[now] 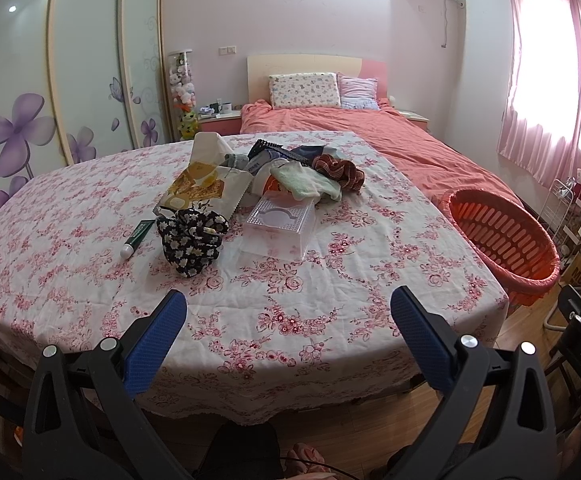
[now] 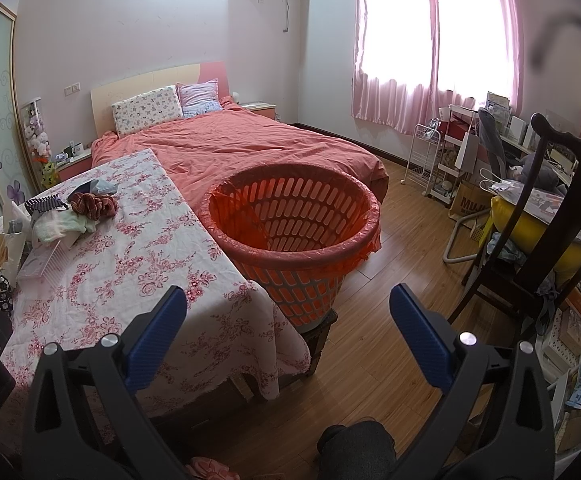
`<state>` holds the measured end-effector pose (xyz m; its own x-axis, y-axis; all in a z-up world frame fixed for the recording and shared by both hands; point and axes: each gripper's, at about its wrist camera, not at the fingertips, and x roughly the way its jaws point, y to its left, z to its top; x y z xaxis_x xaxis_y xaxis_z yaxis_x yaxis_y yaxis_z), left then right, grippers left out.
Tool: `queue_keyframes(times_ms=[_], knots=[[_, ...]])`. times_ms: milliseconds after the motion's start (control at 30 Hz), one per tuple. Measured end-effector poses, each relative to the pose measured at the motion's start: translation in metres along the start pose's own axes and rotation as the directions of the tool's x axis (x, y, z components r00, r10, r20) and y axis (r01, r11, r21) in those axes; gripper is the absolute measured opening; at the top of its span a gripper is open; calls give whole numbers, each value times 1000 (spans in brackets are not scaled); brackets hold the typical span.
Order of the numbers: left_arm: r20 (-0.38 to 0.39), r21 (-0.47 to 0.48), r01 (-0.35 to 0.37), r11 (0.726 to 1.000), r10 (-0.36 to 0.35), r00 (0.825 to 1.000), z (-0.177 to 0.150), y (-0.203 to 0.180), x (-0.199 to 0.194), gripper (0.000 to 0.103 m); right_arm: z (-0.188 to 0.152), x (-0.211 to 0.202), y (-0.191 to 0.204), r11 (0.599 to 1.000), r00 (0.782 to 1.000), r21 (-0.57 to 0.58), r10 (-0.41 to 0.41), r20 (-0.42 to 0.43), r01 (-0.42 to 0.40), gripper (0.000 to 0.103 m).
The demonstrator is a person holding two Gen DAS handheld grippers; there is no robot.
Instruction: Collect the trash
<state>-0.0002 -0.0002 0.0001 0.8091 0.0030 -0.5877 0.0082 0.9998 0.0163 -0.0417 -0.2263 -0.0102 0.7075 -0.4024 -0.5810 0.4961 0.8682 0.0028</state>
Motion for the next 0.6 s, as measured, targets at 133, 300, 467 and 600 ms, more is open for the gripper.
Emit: queue_keyframes(times_ms=[133,300,467,600], knots=[[0,0,0,1000,0,1000,0,0,0,101,0,0,0,1000,1000,0,0,0,0,99],[1,0,0,1000,0,1000,0,0,0,101,0,-1,-1,1000,1000,1,0,0,0,99],[0,-3,0,1000,0,1000,0,0,0,101,-1,-1,-2,1000,1000,-1,1,2,-1,99],[7,-14,5,1000,-4,1000,1,6,3,101,0,-1,0,1000,1000,-9,19,10,-18,99]])
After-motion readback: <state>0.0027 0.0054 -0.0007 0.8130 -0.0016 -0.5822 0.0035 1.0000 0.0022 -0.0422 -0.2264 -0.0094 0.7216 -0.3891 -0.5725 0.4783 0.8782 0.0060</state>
